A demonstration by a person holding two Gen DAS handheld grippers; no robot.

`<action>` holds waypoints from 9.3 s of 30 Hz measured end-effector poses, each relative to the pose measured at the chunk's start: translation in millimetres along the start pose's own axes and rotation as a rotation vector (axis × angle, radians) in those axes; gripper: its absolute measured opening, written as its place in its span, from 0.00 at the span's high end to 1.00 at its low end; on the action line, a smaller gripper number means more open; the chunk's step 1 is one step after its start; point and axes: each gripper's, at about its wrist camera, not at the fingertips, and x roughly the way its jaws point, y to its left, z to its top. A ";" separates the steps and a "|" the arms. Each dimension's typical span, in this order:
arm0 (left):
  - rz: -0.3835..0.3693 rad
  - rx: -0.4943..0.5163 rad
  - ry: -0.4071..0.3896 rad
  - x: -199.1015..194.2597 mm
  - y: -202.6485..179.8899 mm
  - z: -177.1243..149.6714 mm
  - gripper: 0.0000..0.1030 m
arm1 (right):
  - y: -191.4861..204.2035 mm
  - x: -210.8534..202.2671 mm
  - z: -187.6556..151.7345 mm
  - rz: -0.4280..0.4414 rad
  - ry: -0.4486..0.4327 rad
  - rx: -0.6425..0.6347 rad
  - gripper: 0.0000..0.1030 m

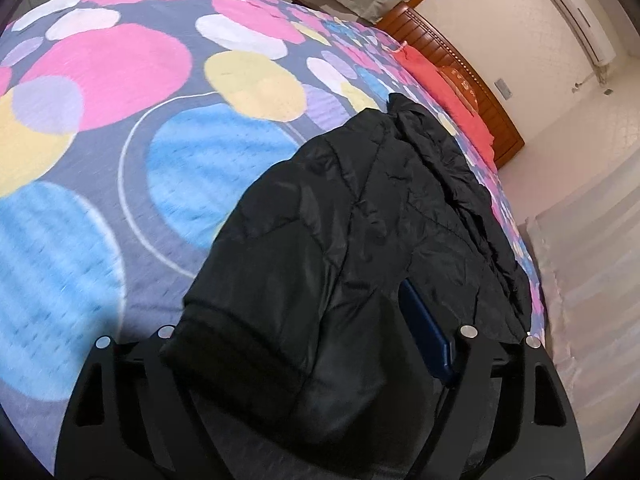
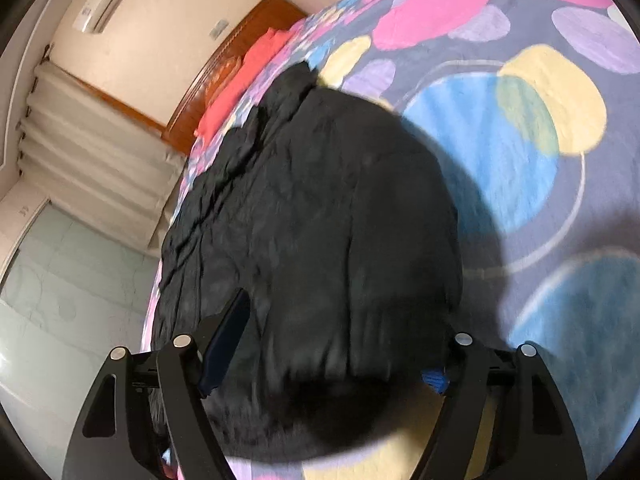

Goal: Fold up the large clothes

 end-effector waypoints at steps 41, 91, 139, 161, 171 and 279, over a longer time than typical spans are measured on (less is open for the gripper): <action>-0.322 0.108 -0.025 -105.7 -35.8 23.9 0.87 | 58.1 -73.9 10.8 0.328 0.015 -0.093 0.78; 0.051 0.461 -0.124 166.1 -195.1 201.7 0.22 | 175.8 178.0 221.9 -0.218 -0.042 -0.462 0.28; 0.154 0.687 0.014 222.7 -241.3 96.1 0.11 | 207.8 237.0 117.0 -0.292 0.060 -0.710 0.25; 0.043 0.048 0.000 108.5 -69.8 94.7 0.07 | 52.8 88.1 97.0 -0.112 -0.043 -0.093 0.24; 0.026 0.015 -0.054 121.0 -73.9 107.1 0.58 | 51.0 109.7 113.1 -0.100 -0.074 -0.020 0.62; -0.131 0.454 0.399 116.7 -37.7 135.1 0.05 | 213.7 135.3 -59.4 -0.465 -0.002 -0.818 0.63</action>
